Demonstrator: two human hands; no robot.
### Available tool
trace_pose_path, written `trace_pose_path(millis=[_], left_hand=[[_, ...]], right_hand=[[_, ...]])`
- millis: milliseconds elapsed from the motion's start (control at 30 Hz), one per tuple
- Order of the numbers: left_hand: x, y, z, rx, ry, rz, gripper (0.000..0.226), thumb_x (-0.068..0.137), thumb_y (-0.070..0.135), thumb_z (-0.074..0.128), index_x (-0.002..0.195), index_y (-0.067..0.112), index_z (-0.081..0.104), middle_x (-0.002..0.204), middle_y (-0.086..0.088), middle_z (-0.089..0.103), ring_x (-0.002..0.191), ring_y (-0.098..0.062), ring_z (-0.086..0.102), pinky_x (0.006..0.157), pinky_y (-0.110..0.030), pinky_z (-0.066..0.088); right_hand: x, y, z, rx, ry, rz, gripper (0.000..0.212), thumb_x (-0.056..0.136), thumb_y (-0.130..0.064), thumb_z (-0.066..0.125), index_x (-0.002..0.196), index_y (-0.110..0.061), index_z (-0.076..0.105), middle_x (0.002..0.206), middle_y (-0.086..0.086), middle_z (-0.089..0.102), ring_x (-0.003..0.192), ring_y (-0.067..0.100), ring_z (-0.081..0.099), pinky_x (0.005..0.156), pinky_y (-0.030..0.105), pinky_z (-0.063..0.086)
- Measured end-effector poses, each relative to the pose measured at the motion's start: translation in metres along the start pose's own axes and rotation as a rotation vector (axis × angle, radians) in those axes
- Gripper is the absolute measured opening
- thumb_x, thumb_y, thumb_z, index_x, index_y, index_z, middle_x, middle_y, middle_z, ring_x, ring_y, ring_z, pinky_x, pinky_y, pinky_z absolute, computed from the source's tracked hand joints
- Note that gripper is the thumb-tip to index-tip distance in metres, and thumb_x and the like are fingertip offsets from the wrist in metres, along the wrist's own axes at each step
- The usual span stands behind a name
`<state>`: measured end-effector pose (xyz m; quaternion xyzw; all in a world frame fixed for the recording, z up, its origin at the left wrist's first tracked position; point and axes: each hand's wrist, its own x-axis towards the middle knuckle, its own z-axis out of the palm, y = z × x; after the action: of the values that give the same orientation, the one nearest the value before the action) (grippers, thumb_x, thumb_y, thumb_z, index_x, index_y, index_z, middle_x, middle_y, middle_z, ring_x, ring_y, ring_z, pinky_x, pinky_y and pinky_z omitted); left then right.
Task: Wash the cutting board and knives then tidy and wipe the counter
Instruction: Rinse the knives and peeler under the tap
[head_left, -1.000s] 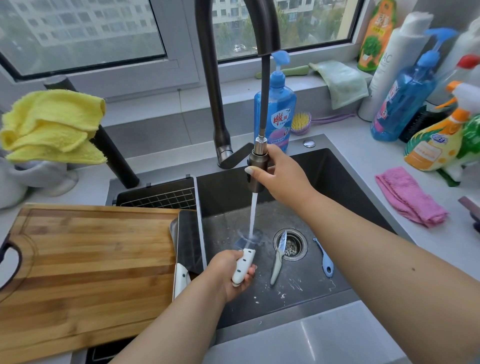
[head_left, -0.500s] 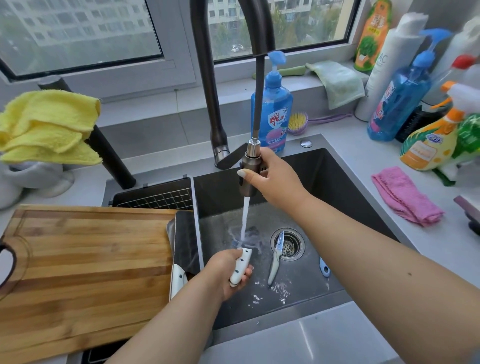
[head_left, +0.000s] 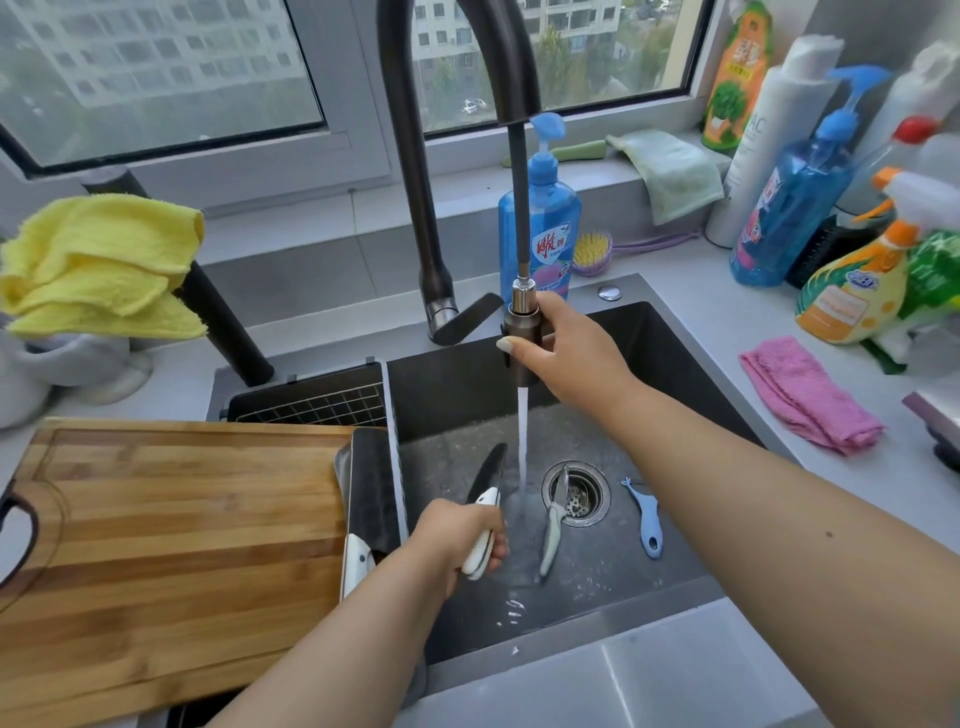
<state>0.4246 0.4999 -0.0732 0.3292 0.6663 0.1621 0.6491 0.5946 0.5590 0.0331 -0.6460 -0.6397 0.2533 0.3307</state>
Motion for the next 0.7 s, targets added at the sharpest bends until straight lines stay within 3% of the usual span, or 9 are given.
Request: trace_pose_path(millis=[200, 500, 700], left_hand=[[-0.006, 0.001, -0.004, -0.165, -0.005, -0.052, 0.033, 0.08, 0.014, 0.063, 0.109, 0.0, 0.059, 0.085, -0.019, 0.061, 0.062, -0.022, 0.061, 0.049, -0.026, 0.049], [-0.023, 0.008, -0.019, -0.403, -0.187, -0.176, 0.033, 0.087, 0.019, 0.046, 0.113, -0.001, 0.055, 0.069, -0.01, 0.061, 0.051, -0.016, 0.057, 0.042, -0.02, 0.047], [-0.037, 0.01, -0.034, -0.334, -0.129, -0.101, 0.04, 0.086, 0.022, 0.051, 0.119, -0.001, 0.054, 0.077, -0.014, 0.064, 0.052, -0.016, 0.061, 0.042, -0.023, 0.048]], right_hand=[[-0.004, -0.005, 0.008, 0.077, -0.018, 0.011, 0.042, 0.09, -0.038, 0.062, 0.126, -0.026, 0.046, 0.115, -0.007, 0.058, 0.1, 0.013, 0.059, 0.089, 0.031, 0.053], [0.0, -0.004, 0.012, 0.049, 0.036, 0.015, 0.04, 0.091, -0.039, 0.062, 0.125, -0.026, 0.046, 0.115, -0.006, 0.06, 0.097, 0.011, 0.058, 0.088, 0.029, 0.05], [0.002, -0.003, 0.015, 0.007, 0.075, 0.027, 0.037, 0.092, -0.038, 0.061, 0.124, -0.026, 0.047, 0.116, -0.004, 0.061, 0.101, 0.015, 0.06, 0.085, 0.028, 0.05]])
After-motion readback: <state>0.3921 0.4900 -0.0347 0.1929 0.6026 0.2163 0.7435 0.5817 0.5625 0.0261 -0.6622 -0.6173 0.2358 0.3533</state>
